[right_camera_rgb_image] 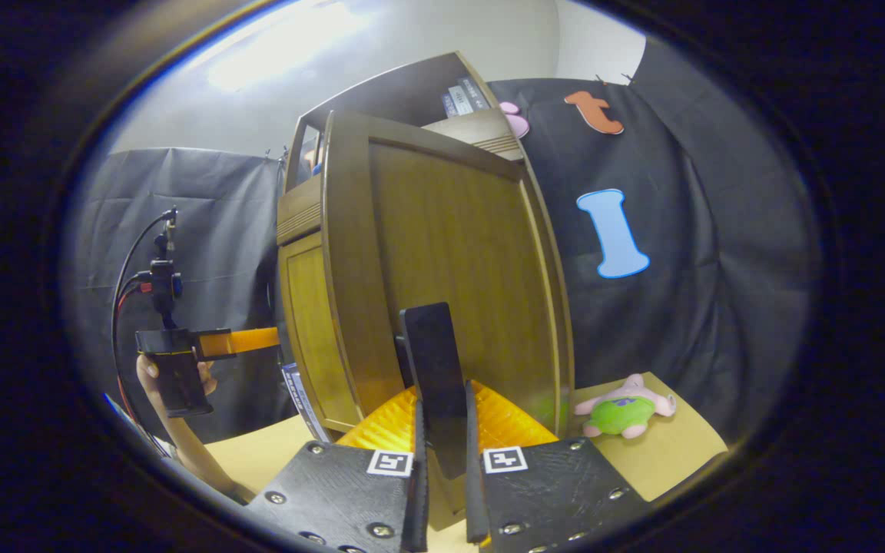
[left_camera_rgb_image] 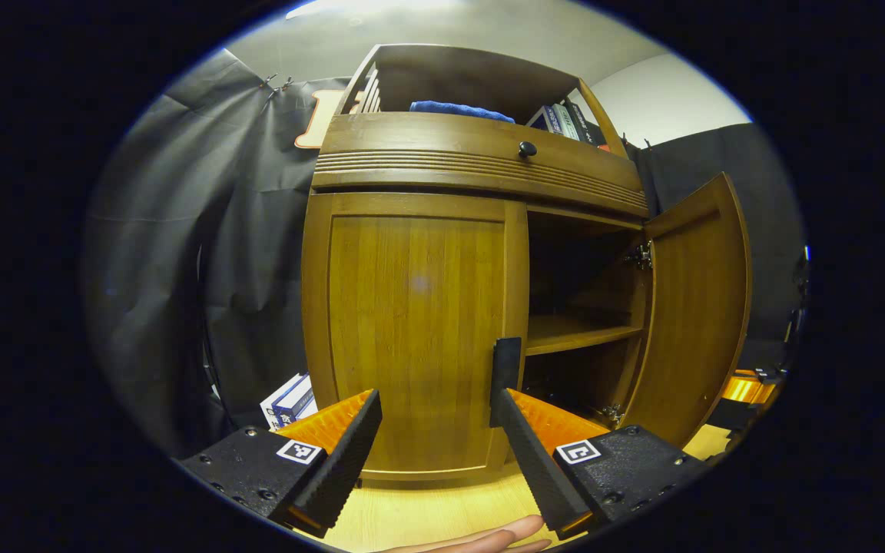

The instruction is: Open the right door of the double-door shoe cabinet with the right hand, and open the left door with the left hand.

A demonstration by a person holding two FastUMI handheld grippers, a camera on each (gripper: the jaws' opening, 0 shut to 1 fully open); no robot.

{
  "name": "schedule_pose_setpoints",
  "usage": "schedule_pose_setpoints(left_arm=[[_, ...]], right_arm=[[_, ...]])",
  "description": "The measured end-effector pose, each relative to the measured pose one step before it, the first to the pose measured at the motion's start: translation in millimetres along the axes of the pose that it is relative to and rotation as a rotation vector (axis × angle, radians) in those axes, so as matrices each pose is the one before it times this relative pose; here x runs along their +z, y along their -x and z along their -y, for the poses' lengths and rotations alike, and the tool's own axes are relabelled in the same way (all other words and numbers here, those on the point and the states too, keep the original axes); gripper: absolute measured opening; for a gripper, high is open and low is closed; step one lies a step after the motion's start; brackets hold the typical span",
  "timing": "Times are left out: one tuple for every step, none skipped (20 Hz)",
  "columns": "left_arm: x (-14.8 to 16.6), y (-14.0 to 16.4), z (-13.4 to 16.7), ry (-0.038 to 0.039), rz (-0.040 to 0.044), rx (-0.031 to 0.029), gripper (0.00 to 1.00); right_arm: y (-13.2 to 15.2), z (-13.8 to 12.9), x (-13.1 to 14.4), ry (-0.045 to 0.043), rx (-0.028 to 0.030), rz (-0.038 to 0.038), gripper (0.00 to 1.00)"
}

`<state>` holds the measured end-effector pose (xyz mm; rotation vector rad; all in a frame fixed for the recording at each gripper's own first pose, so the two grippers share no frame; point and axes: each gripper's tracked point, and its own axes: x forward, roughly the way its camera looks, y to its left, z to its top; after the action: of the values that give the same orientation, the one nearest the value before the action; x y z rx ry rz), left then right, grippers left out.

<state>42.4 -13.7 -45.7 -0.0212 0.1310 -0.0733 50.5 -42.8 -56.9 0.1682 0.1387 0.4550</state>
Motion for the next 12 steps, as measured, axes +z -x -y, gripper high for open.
schedule_pose_setpoints(left_arm=[[0.92,0.34,1.42,-0.00275,0.0012,-0.00159,0.92],[-0.35,0.29,0.28,0.00156,0.00119,0.00255,0.92],[0.05,-0.24,0.61,0.00539,0.00185,0.00052,0.95],[0.88,0.32,2.7,0.0071,0.00387,-0.00436,0.92],[0.26,0.44,3.78,0.00349,0.0022,-0.00843,0.92],[-1.1,-1.26,2.63,0.00059,-0.00192,-0.00586,0.91],[-1.93,-0.5,1.22,-0.00278,-0.00687,0.00029,0.92],[-2.0,-0.83,0.99,-0.00737,-0.00558,-0.00064,0.95],[-0.43,-0.8,1.31,-0.00495,-0.00281,0.00051,0.91],[-2.05,-1.45,0.59,-0.00121,-0.00454,0.00054,0.91],[-0.83,-0.84,1.19,0.00199,-0.00477,0.00022,0.91],[-1.33,0.34,0.39,0.00321,-0.00313,0.00167,0.91]], right_arm=[[4.59,5.1,-0.06,-0.01084,-0.00741,0.00384,0.19],[3.27,6.92,2.61,-0.00912,-0.01117,0.00462,0.19],[3.9,9.8,2.22,-0.00455,-0.02025,0.0052,0.19],[4.2,10.27,3.69,-0.00353,-0.02309,0.00758,0.19],[2.82,10.67,2.61,-0.00227,-0.02686,0.00771,0.19],[2.94,10.76,4.62,0.00429,-0.02361,0.01161,0.19],[1.77,10.63,2.3,-0.00053,-0.02241,0.00553,0.19],[1.73,9.83,3.12,-0.00361,-0.01544,0.00849,0.18],[-1.22,10.13,2.34,-0.01247,-0.0144,0.0041,0.18],[0.12,11.57,3.93,-0.00785,-0.01888,0.00971,0.16],[1.56,10.06,2.58,0.0023,-0.00265,0.00276,0.13],[0.14,7.01,2.84,0.00008,-0.00222,0.00096,0.12]])
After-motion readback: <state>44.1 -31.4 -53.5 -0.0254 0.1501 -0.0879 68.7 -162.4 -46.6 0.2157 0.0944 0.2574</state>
